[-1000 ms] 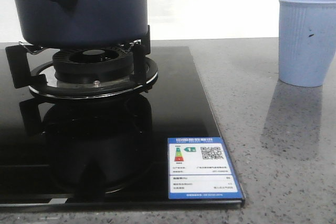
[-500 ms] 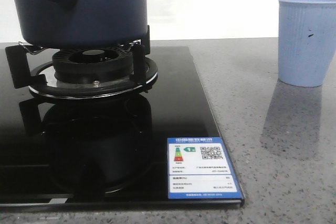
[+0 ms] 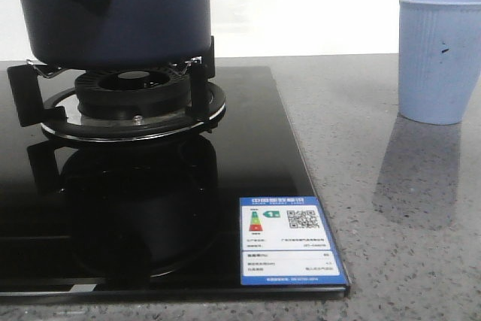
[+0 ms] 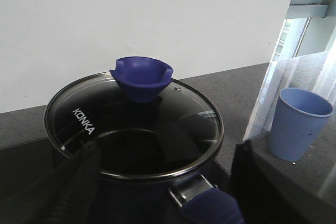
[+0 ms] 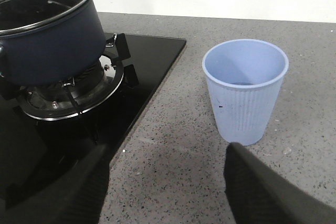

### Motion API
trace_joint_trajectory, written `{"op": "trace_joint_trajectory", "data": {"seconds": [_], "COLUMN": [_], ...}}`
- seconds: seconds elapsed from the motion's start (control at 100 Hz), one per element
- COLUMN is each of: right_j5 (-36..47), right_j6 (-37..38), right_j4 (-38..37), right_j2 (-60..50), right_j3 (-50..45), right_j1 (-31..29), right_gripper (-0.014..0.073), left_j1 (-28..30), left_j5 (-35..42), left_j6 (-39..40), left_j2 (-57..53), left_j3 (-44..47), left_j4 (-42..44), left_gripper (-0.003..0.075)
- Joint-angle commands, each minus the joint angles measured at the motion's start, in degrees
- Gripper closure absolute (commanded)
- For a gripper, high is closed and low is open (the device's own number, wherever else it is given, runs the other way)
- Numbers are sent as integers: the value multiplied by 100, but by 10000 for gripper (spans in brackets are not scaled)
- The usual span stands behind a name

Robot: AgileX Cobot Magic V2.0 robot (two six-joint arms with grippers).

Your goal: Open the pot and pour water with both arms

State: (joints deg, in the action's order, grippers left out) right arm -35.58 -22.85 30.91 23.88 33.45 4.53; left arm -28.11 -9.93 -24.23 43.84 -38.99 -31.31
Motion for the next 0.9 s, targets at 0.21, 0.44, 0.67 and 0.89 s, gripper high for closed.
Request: {"op": "trace_joint_trajectory", "data": {"seconds": [0.21, 0.44, 0.67, 0.89], "right_j5": [288, 285, 272, 239], "right_j6": [-68, -68, -68, -68], "right_j4": [148, 249, 258, 258], "right_j2": [97, 97, 97, 97], "right_j3": [200, 200, 200, 200], "right_j1": [6, 6, 6, 6], "right_gripper": [165, 165, 165, 165], "left_j1": [-247, -208, -208, -208], "left_j5": [1124, 1384, 1431, 1571], "left_j6": [-36, -36, -36, -36], "left_j2": [1234, 2051, 2494, 2803], "left_j3": [-690, -1185, -1590, -1701], "left_j4": [139, 151, 174, 323], "left_gripper": [160, 160, 160, 160]}}
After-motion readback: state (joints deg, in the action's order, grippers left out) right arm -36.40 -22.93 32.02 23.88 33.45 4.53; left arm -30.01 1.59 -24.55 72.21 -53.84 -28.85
